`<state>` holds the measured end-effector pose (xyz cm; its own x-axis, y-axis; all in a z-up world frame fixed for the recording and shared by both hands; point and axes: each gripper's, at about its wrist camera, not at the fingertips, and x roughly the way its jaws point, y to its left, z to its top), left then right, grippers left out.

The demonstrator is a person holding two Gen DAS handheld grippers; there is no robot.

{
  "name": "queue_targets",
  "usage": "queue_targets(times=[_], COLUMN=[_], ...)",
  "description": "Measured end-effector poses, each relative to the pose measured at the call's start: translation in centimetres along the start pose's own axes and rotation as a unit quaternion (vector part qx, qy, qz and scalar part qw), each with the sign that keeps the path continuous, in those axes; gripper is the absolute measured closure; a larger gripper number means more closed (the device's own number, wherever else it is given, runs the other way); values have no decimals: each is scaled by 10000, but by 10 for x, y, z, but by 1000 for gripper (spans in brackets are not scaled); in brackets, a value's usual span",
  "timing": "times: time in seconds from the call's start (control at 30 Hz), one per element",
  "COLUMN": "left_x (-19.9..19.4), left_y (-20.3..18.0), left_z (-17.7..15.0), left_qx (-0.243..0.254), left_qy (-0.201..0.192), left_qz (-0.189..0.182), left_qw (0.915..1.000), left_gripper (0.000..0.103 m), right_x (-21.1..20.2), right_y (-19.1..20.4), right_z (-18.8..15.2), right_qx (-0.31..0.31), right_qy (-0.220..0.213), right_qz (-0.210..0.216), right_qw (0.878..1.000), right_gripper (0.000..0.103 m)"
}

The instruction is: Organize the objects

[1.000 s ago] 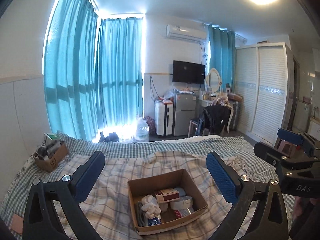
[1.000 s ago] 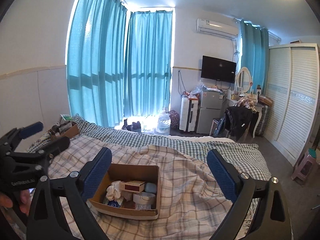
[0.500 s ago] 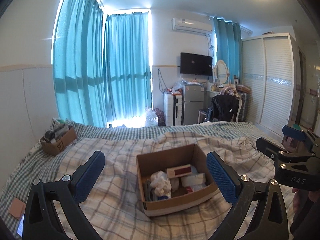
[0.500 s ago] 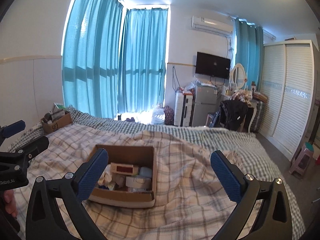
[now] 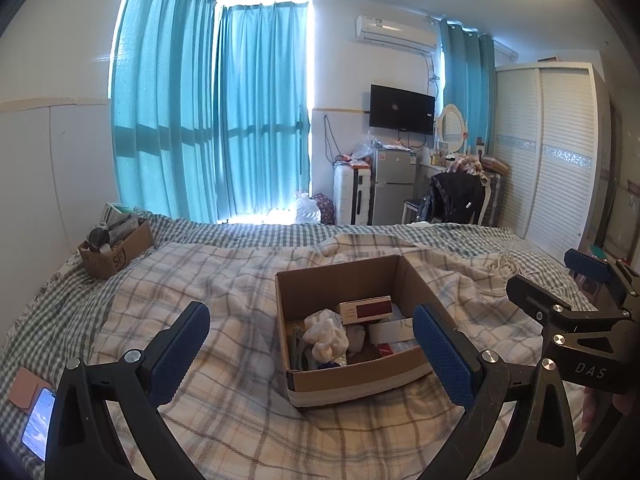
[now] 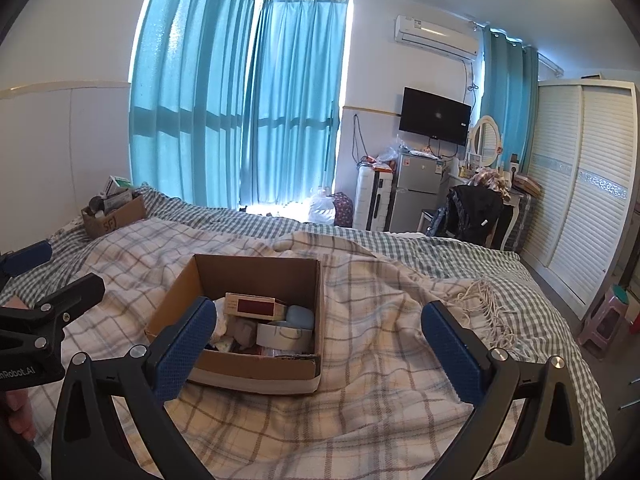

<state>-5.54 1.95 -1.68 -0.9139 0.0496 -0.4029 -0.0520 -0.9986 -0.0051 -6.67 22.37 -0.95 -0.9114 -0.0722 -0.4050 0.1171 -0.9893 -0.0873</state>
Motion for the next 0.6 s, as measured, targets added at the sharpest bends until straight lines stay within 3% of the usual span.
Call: queue_targets(times=[0.6], left_x=[1], left_y=[-9], left_z=[1], left_qx=[127], left_qy=[34], left_qz=[42], left_qw=[9999], left_gripper=[0], right_x=[-2], right_y=[-3], right_z=[-1], right_qx=[62], right_qy=[-5], right_qz=[-34], right_qw=[10000], right_gripper=[0])
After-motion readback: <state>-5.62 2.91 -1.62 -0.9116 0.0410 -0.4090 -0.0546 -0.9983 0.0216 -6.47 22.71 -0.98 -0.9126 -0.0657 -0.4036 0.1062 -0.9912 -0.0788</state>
